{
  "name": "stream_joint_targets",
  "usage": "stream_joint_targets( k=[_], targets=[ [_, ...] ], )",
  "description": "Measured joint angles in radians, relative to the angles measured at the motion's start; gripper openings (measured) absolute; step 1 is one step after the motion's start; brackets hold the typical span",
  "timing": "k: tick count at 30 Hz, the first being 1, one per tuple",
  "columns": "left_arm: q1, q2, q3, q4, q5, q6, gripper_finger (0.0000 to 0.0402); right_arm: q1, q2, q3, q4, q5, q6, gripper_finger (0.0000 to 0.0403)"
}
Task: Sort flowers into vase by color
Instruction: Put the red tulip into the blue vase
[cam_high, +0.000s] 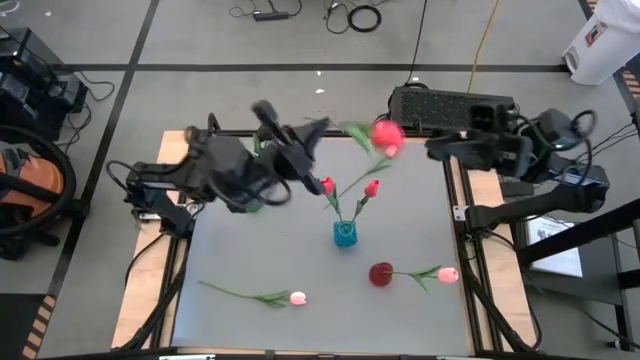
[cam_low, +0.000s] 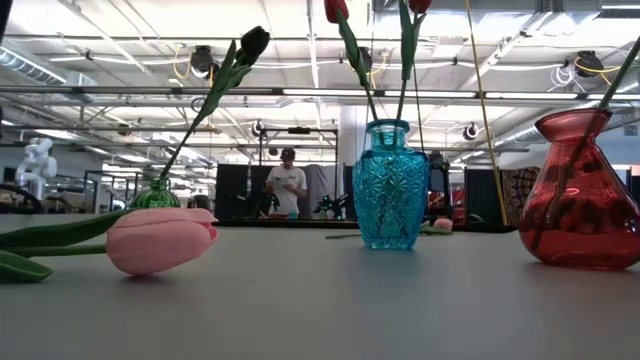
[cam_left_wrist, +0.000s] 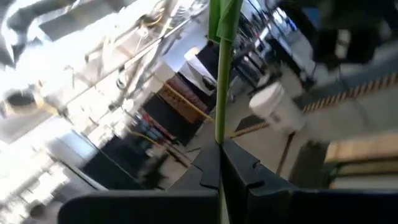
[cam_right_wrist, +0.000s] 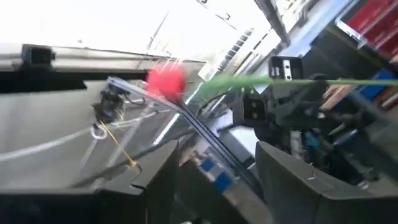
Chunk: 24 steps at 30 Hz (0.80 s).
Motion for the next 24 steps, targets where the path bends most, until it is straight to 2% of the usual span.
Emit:
stream_joint_targets(
  k=[8, 11, 15, 19, 21, 24],
  targets=[
    [-0.030, -0.076, 0.000, -0.003, 0.005, -0.369, 0.0000, -0.005, -0.099, 0.000, -0.191, 0.051, -0.265, 0.0203],
    [-0.044, -0.086, 0.000, -0.032, 0.052, -0.462, 0.0000, -0.005, -0.122, 0.000, -0.281, 0.056, -0.351, 0.0203],
    [-0.060, -0.084, 0.000, -0.130, 0.115, -0.581, 0.0000, -0.005, -0.138, 0.000, -0.390, 0.080, -0.424, 0.0203],
    [-0.079, -0.081, 0.000, -0.269, 0.118, -0.741, 0.0000, -0.005, -0.145, 0.000, -0.463, 0.080, -0.463, 0.0203],
    [-0.099, -0.079, 0.000, -0.334, 0.088, -0.806, 0.0000, -0.005, -0.147, 0.000, -0.501, 0.080, -0.470, 0.0203],
    [-0.157, -0.079, -0.001, -0.429, -0.085, -0.869, 0.0000, -0.005, -0.148, 0.000, -0.551, 0.081, -0.481, 0.0203]
  ],
)
